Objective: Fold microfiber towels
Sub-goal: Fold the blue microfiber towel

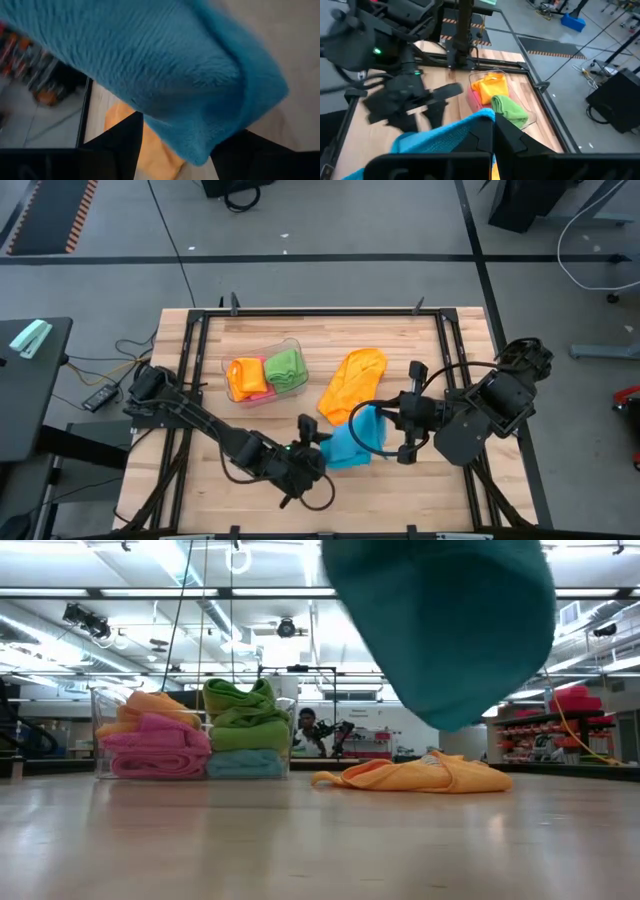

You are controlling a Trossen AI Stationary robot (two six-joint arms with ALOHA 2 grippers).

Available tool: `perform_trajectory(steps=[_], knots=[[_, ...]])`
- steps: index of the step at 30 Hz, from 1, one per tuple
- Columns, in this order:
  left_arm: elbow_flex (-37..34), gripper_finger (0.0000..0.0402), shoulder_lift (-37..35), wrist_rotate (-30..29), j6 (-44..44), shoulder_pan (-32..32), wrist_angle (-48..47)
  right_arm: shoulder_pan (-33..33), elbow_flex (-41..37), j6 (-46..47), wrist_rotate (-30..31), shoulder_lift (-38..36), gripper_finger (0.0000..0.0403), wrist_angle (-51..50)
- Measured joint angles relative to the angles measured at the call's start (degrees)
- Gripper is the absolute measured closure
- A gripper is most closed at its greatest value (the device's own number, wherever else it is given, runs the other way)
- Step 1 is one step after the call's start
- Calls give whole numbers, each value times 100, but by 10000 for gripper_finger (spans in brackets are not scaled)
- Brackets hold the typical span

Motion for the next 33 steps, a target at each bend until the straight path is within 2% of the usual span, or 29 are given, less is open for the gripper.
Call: perform_trajectory(steps=[7, 10, 13, 18, 20, 24, 33], knots=[[1, 181, 15, 170, 90, 227, 196, -91, -2, 186, 55, 24, 395, 7], [0, 196, 15, 175, -234, 361, 194, -121, 0, 157, 143, 24, 395, 7], [2, 238, 15, 218, -413, 432, 114, -124, -2, 103, 144, 24, 395, 4], [1, 358, 17, 267, -491, 398, -71, -121, -2, 107, 143, 24, 395, -101], [2, 387, -1, 312, -584, 289, -254, -121, -2, 230, 119, 24, 395, -297], [2, 378, -192, 331, -1031, -86, -648, -76, -92, 588, -359, 13, 395, -733], [4, 391, -944, 346, -2145, -927, -898, 505, -764, 1142, -1421, 24, 395, -688]])
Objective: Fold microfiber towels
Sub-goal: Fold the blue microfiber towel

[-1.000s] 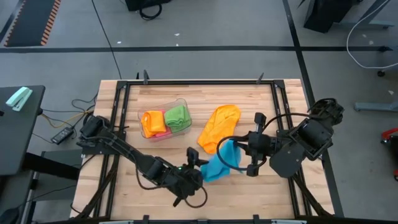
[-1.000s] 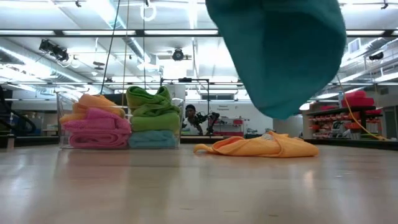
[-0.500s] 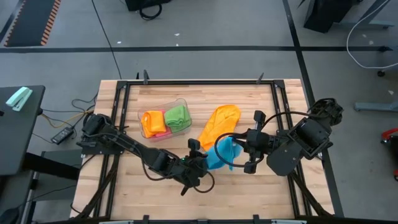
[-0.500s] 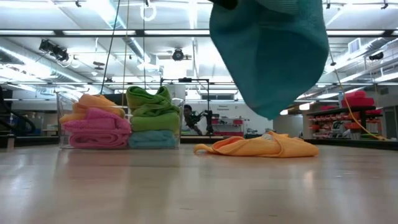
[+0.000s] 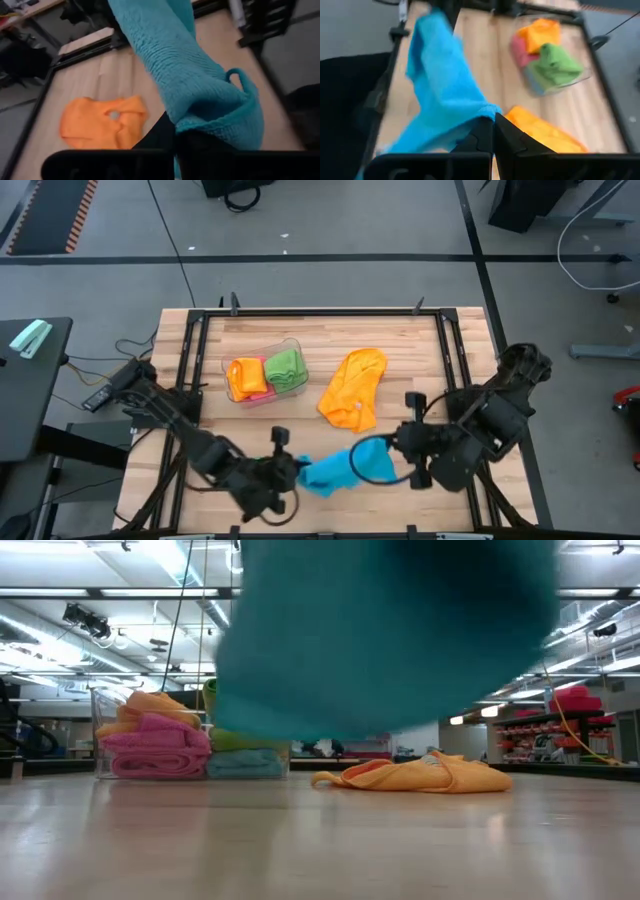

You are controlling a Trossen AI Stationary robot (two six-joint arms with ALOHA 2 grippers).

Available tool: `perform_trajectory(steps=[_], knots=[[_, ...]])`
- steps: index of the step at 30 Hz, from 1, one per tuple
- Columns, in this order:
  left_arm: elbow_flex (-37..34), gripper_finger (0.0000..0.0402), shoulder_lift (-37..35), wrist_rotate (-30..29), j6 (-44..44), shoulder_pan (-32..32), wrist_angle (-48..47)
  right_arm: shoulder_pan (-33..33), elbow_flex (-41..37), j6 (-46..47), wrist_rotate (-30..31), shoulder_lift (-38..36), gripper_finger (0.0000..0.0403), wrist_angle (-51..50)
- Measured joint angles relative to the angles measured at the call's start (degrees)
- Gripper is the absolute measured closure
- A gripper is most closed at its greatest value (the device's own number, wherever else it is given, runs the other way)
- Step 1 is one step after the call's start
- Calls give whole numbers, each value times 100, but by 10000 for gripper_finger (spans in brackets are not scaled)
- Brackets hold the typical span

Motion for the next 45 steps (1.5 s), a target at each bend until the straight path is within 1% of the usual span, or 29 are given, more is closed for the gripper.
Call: perform_trajectory(steps=[3, 6, 9, 12, 14, 18, 24, 27, 31, 34, 36, 41, 45], knots=[[3, 375, -190, 240, -348, -203, -18, 244, -155, 206, -193, -7, 395, 99], [4, 364, -207, 517, -558, -321, -82, 480, -325, 249, -215, -2, 395, 319], [4, 365, -104, 616, -935, -327, -408, 563, -761, 195, -93, -14, 395, 679], [0, 379, 33, 605, -1189, -305, -897, 525, -1308, 264, -94, 2, 395, 891], [0, 389, 87, 590, -1203, -261, -1079, 462, -1581, 307, -100, 2, 395, 890], [4, 394, 198, 469, -1508, -95, -1564, 286, -2188, 393, 178, 0, 395, 897], [0, 366, 691, 401, -1976, 172, -2327, -232, -3245, 395, 186, 1, 395, 1202], [-2, 368, 949, 372, -2044, 248, -2666, -430, -3649, 288, 107, 0, 395, 1505], [-2, 388, 1213, 189, -2168, 355, -3122, -676, -4013, 110, 109, 0, 395, 1823], [-4, 395, 1373, 133, -2249, 443, -3275, -830, -4203, 9, 111, -1, 395, 2004], [-4, 393, 1479, 131, -2254, 505, -3309, -914, -4325, -75, 111, -6, 395, 2143], [-4, 367, 1724, 77, -2241, 723, -3414, -1121, -4519, -288, 118, -4, 395, 2321], [-4, 367, 1909, -24, -2241, 961, -3567, -1318, -4617, -450, 126, -4, 395, 2358]])
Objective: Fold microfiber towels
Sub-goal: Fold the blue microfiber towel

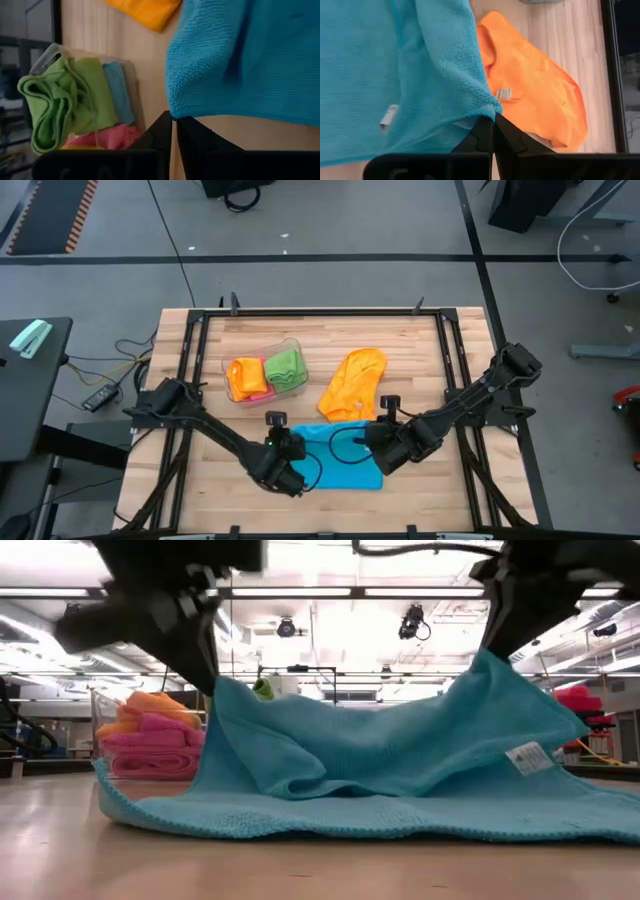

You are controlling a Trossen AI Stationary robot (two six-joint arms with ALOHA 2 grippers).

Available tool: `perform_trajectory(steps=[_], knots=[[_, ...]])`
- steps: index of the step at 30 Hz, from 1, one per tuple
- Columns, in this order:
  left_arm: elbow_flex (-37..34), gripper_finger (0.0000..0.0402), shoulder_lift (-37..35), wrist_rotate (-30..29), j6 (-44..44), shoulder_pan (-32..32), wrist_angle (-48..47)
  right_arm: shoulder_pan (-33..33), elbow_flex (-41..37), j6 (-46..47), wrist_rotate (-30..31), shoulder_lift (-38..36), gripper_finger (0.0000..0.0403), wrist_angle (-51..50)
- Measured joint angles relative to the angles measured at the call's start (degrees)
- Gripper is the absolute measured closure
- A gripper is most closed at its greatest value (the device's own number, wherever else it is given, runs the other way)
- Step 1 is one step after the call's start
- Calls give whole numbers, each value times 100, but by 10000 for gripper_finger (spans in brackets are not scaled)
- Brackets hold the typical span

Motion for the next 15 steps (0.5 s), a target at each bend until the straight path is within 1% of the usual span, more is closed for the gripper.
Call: perform_trajectory(steps=[5, 9, 12, 15], knots=[[0, 383, 144, -6, 184, 311, -7, -298, -307, -580, 0, 0, 393, 485], [4, 385, 228, 87, 440, 550, 4, -615, -603, -1025, -16, 0, 369, 874], [2, 365, 281, 178, 446, 714, -99, -866, -717, -1032, -84, 0, 337, 896], [4, 325, 347, 259, 444, 837, -214, -1074, -805, -1038, -183, 0, 300, 898]])
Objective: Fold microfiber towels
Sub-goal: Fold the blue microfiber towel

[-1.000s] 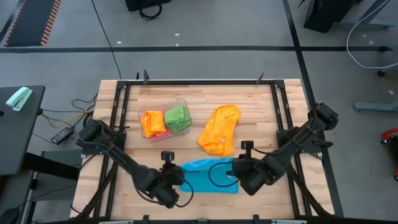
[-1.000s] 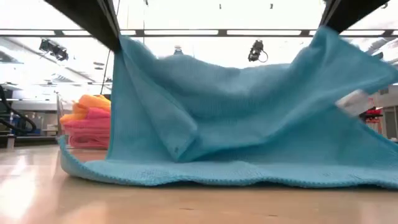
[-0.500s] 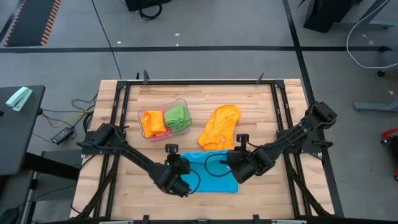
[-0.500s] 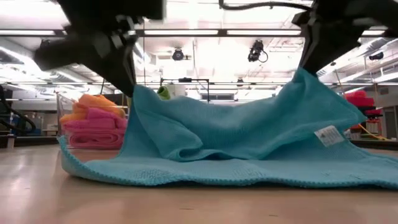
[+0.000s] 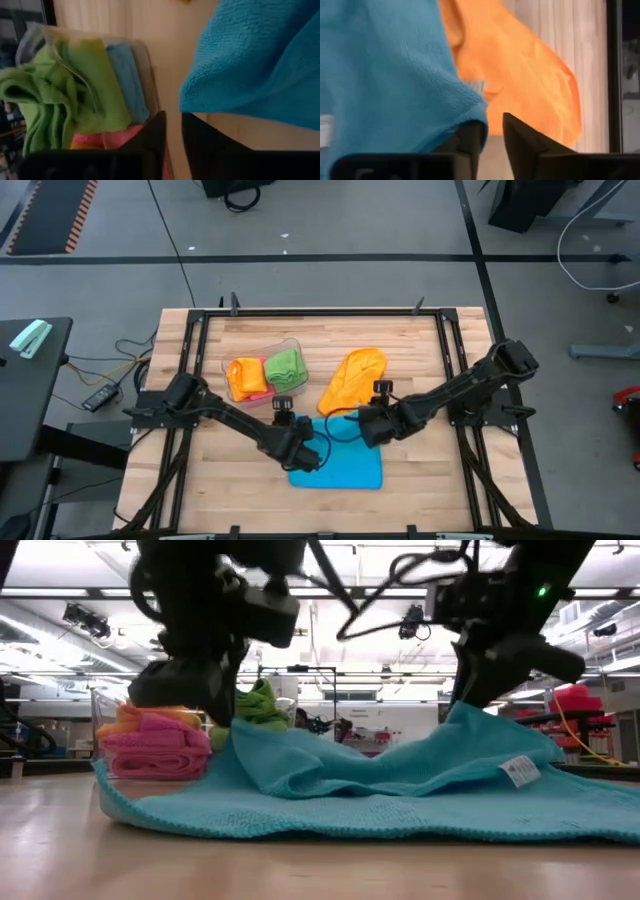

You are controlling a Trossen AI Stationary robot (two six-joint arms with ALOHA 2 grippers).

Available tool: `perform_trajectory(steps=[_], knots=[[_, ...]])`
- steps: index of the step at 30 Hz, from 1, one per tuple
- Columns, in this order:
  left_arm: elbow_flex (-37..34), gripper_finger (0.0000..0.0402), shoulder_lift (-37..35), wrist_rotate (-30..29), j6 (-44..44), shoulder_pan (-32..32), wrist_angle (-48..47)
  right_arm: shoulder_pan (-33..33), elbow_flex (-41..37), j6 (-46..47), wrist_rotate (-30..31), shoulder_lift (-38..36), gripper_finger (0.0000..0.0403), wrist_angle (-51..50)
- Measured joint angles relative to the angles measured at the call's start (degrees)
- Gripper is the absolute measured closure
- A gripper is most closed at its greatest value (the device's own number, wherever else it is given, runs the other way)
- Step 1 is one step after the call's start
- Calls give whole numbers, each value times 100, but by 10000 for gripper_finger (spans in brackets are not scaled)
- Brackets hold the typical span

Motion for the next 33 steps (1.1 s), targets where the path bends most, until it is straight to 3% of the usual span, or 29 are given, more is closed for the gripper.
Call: perform_trajectory(steps=[7, 12, 21, 27, 33], knots=[[-4, 227, -134, 116, -162, 88, -717, -223, 245, -62, -207, -40, 221, -323], [-2, 196, -326, 347, -216, -105, -733, -207, 575, -65, -223, -114, 192, -917], [0, 214, -370, 483, 1186, -378, 1010, -229, 502, 276, -114, -516, 187, -1707], [0, 230, -370, 715, 1953, -204, 2096, -252, 279, 329, -165, -575, 188, -1302], [0, 239, -370, 794, 2262, 31, 2500, -266, -15, 302, -234, -573, 175, -1035]])
